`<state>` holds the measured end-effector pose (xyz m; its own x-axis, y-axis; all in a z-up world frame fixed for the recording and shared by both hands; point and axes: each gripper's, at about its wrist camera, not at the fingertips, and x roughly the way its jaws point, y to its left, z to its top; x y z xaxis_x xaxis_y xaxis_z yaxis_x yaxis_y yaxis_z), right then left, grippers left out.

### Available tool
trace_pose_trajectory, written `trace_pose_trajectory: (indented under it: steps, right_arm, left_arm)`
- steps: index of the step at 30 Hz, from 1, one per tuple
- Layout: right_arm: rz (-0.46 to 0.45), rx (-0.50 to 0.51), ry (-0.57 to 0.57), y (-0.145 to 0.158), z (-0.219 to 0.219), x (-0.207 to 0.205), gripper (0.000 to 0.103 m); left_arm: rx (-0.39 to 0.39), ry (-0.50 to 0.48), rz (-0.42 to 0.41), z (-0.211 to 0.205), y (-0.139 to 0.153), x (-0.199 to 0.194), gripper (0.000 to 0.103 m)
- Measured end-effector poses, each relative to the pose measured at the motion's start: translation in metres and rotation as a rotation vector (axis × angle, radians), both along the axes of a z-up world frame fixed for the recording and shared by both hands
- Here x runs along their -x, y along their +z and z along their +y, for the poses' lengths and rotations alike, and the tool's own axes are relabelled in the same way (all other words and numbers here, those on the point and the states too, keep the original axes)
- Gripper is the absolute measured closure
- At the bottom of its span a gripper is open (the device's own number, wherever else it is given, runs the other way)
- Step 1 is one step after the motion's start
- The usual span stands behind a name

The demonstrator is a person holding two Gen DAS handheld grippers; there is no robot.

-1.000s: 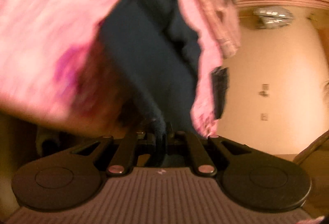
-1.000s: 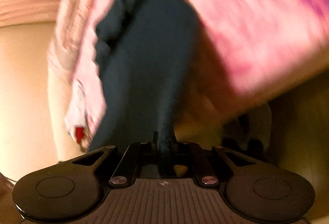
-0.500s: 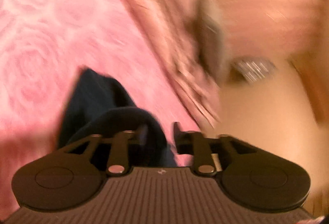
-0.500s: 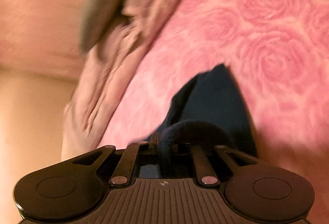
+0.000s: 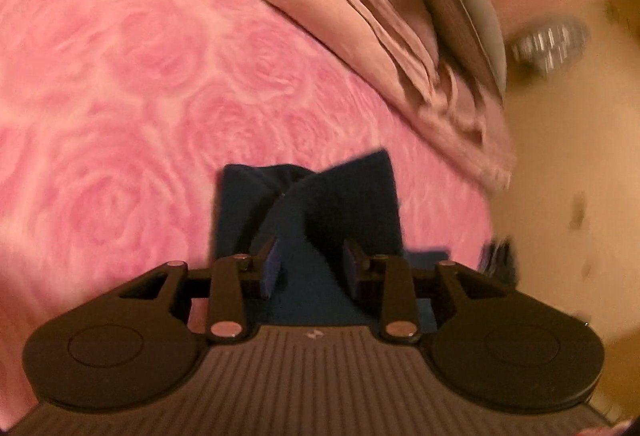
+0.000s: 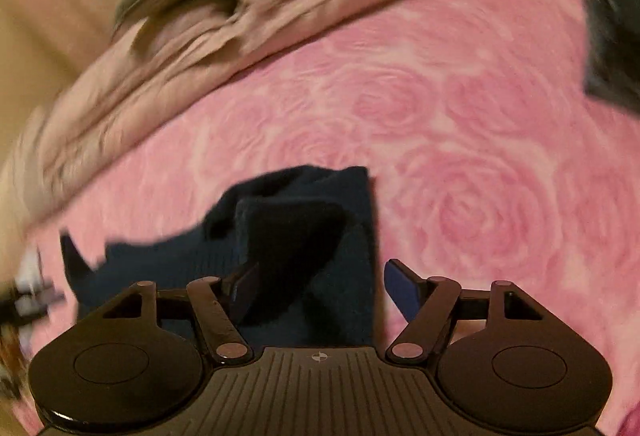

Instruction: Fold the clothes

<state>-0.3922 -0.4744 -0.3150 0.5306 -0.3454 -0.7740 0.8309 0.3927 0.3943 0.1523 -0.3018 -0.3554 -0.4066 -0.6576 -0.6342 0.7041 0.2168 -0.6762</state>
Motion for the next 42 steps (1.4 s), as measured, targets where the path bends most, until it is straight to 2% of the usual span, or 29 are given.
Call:
trace_pose_trajectory:
  steps: [3,5,6,8,9,13,16,18,20,21,24,29,32,35,36,37,38,40,41,42]
  right_arm:
    - [0.018,0.045,0.077,0.006,0.007,0.002,0.031]
    - [0.043,0.054,0.103,0.007,0.010,0.008,0.031]
    - [0.091,0.065,0.128,0.007,0.011,0.007,0.031]
    - [0.219,0.093,0.228,0.001,0.013,-0.006,0.031]
    - [0.252,0.101,0.267,-0.003,0.013,-0.014,0.031]
    - [0.280,0.166,0.328,-0.016,-0.001,-0.049,0.031]
    - [0.246,0.188,0.220,-0.021,-0.031,-0.061,0.031]
    - [0.185,0.133,0.100,-0.024,-0.055,-0.056,0.031]
    - [0.145,0.093,0.022,-0.025,-0.069,-0.047,0.031]
    - [0.135,0.081,0.005,-0.024,-0.072,-0.043,0.031]
    - [0.119,0.053,0.000,-0.024,-0.073,-0.029,0.031]
    - [0.022,-0.011,0.009,-0.029,-0.075,-0.018,0.031]
    - [-0.010,-0.030,-0.004,-0.034,-0.083,-0.022,0.031]
    - [0.005,-0.042,-0.005,-0.040,-0.084,-0.029,0.031]
    - [0.007,-0.047,-0.005,-0.041,-0.082,-0.029,0.041]
    - [0.010,-0.054,-0.003,-0.043,-0.081,-0.029,0.053]
    - [0.016,-0.055,0.000,-0.044,-0.079,-0.029,0.059]
    - [0.030,-0.041,0.007,-0.043,-0.074,-0.027,0.061]
    - [0.030,-0.034,0.011,-0.042,-0.072,-0.026,0.082]
    - [0.026,-0.031,0.014,-0.041,-0.071,-0.025,0.090]
  left_arm:
    - [0.012,-0.131,-0.131,-0.003,0.006,0.013,0.071]
    - [0.012,-0.182,-0.166,-0.002,0.008,0.021,0.071]
    - [0.012,-0.203,-0.176,-0.001,0.009,0.024,0.071]
    - [0.020,-0.229,-0.169,-0.004,0.009,0.034,0.071]
    - [0.024,-0.239,-0.166,-0.006,0.008,0.040,0.071]
    - [0.017,-0.205,-0.208,-0.030,-0.002,0.056,0.071]
    - [0.009,-0.019,-0.133,-0.046,-0.010,0.037,0.071]
    - [-0.012,0.125,-0.056,-0.050,-0.015,0.018,0.071]
    - [-0.022,0.226,-0.042,-0.048,-0.015,0.003,0.071]
    - [-0.026,0.246,-0.049,-0.045,-0.014,-0.001,0.071]
    - [-0.040,0.235,-0.044,-0.037,-0.014,-0.006,0.071]
    - [-0.058,0.210,-0.013,-0.037,-0.020,-0.003,0.065]
    - [-0.068,0.192,-0.035,-0.048,-0.024,0.003,0.063]
    - [-0.082,0.150,-0.087,-0.055,-0.029,0.013,0.066]
    - [-0.079,0.132,-0.104,-0.056,-0.030,0.016,0.068]
    - [-0.068,0.116,-0.113,-0.055,-0.030,0.018,0.083]
    - [-0.052,0.101,-0.118,-0.054,-0.030,0.019,0.097]
    - [-0.027,0.098,-0.119,-0.049,-0.025,0.021,0.098]
    - [-0.015,0.101,-0.116,-0.045,-0.022,0.021,0.099]
    - [-0.007,0.104,-0.112,-0.041,-0.019,0.021,0.099]
